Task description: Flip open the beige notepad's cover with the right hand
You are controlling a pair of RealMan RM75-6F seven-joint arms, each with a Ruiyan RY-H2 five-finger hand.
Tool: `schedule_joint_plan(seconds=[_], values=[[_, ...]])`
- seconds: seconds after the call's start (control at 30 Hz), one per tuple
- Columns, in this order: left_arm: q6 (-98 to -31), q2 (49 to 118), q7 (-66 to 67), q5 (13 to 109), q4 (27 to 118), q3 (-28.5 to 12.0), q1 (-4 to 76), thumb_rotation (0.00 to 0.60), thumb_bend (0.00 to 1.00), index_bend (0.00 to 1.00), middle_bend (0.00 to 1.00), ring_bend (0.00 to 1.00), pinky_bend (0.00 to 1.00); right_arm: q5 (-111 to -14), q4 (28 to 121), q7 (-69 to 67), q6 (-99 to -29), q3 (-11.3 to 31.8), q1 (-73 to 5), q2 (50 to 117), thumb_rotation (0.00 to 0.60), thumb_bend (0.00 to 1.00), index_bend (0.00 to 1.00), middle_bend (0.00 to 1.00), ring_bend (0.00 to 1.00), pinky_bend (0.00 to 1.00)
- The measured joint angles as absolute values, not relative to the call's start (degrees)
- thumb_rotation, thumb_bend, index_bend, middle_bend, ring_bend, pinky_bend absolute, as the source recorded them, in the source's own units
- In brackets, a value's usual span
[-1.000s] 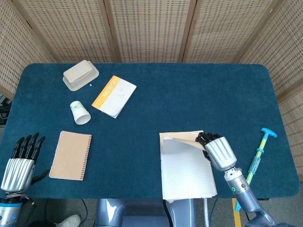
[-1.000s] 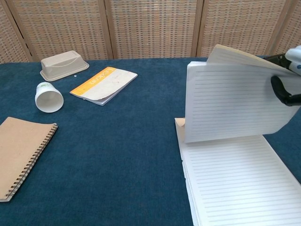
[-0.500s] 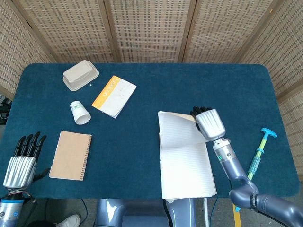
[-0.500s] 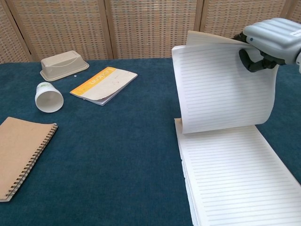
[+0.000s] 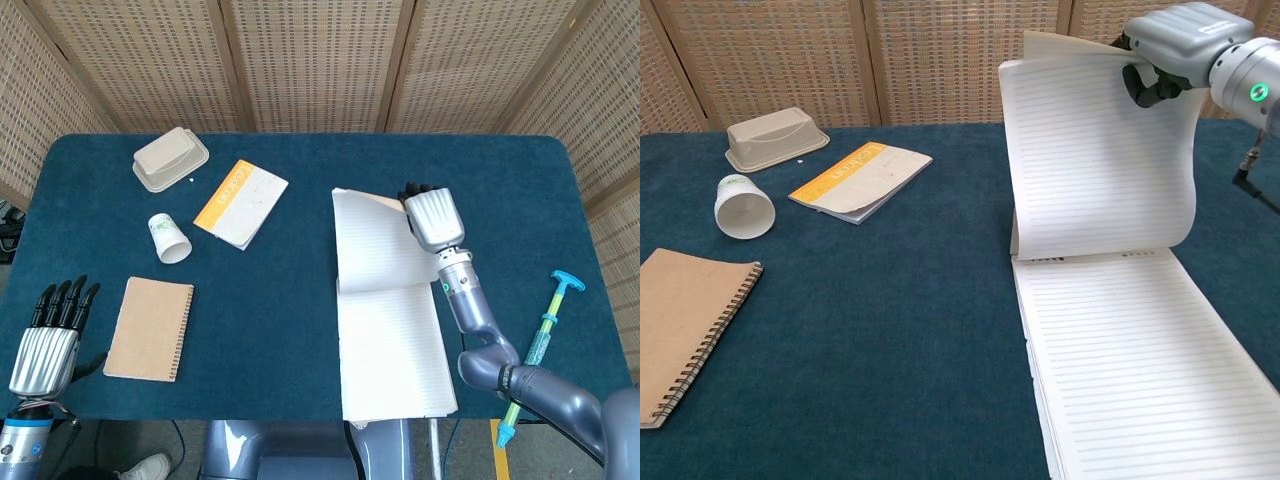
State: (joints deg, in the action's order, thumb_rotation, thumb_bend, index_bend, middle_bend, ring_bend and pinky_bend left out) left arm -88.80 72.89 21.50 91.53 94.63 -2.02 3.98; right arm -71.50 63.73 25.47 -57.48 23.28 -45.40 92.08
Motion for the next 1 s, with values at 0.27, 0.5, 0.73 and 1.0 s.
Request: schedule_joint_plan(seconds=[0.27,0.5,0.73,1.0], values=[[-87.96,73.1,21.4,90.28,94.27,-2.34,4.35,0.6,0.15,0.0,0.0,0.0,0.04,-67.91,56.12,24.16,-54.35,24.23,-49.43,95.33,0.6,0.66,0.48,0.35,0.37,0.48],[-87.19,73.18,21.41,89.26,94.01,-2.43,4.68,0.6,0.15,0.0,0.0,0.0,0.04,-63.09,54.04,23.56,-49.14,23.21,-50.37,96.68,0.6,0.27,0.16,0.02,0.02,0.21],[-87.51,73.06,21.46,89.61,94.36,-2.2,4.66,0.6,0.15,0.0,0.0,0.0,0.04,-60.45,54.01,24.24,-49.64,22.95,-50.48,97.08,0.6,0.25,0.1,0.0,0.0,0.19],[-87.92,72.74,21.0,89.67,94.67,-2.15,4.56,0.6,0.15,0.0,0.0,0.0,0.04,-59.41,57.67,24.26,-51.91,23.01,-49.58,95.37,0.6,0.25,0.09,0.0,0.0,0.16]])
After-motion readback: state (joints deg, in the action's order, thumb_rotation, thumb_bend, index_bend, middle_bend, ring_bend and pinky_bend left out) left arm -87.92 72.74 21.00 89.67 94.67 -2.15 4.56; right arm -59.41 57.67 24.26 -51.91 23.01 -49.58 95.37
